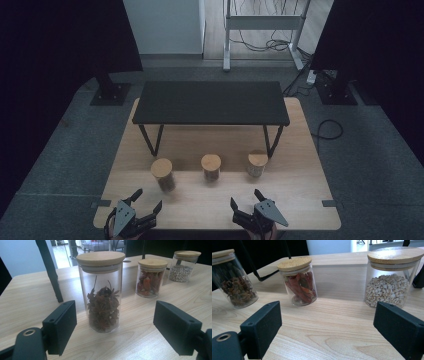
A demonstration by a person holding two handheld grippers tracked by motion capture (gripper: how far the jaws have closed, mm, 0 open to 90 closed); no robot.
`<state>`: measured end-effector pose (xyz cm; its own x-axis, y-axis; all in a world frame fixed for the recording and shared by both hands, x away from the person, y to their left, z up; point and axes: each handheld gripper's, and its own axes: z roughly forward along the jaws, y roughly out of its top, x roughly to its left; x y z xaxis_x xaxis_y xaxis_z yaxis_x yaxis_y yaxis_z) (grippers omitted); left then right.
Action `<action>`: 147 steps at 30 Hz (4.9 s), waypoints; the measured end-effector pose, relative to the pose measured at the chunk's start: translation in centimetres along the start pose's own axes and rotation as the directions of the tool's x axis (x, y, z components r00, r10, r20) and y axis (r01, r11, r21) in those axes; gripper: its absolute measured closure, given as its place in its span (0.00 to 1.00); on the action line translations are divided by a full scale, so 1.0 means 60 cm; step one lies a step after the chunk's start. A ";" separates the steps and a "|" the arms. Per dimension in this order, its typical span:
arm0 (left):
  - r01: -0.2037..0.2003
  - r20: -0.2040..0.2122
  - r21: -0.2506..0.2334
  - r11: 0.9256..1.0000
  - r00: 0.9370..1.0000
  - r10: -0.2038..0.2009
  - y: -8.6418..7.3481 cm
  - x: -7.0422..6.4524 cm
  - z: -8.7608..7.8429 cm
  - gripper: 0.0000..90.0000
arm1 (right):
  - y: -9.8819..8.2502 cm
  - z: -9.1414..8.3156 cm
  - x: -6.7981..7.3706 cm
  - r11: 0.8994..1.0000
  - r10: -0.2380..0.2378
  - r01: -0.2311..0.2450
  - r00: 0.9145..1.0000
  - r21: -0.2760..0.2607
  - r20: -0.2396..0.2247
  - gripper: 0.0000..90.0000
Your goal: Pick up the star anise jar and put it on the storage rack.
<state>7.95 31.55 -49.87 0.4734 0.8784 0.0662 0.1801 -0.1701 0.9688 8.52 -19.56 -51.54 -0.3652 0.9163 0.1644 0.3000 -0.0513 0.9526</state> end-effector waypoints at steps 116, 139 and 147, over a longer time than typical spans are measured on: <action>0.037 -0.025 0.025 0.999 0.999 -0.037 0.031 0.009 0.139 0.30 | -0.005 -0.003 0.022 0.999 -0.049 0.049 0.999 0.006 0.011 0.08; 0.062 0.015 -0.027 0.998 0.998 -0.061 0.029 0.021 0.127 0.30 | -0.004 -0.003 0.021 0.999 -0.048 0.048 0.999 0.004 0.018 0.08; 0.063 0.026 -0.052 0.997 0.998 -0.061 0.031 0.023 0.120 0.30 | -0.005 -0.003 0.022 0.999 -0.050 0.050 0.999 0.004 0.018 0.08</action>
<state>15.14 29.20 -49.70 0.4837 0.8752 0.0004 0.1640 -0.0910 0.9822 7.81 -18.42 -51.54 -0.3634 0.9249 0.1119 0.2854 -0.0038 0.9584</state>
